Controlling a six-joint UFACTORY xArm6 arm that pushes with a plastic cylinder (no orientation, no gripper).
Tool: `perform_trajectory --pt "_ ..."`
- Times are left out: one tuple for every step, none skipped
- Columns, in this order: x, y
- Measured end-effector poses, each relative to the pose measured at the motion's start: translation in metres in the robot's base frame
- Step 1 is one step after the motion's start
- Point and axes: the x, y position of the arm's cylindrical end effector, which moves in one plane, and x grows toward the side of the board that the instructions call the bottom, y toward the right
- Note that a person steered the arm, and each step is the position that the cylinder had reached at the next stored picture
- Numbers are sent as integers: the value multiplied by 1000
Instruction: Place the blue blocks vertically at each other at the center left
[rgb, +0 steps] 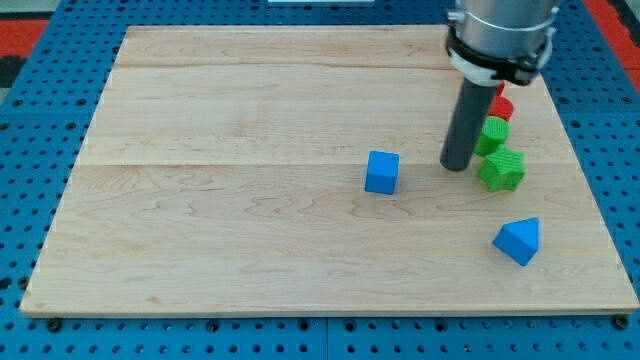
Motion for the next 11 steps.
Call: perform_trajectory --pt "13 -70" --pt "-11 -158" --pt "-50 -239" --pt "-49 -267" --pt "-18 -285" --pt "-34 -347" --pt "-46 -359" --pt "-36 -322" --pt "30 -216" --pt "53 -116" --pt "53 -53"
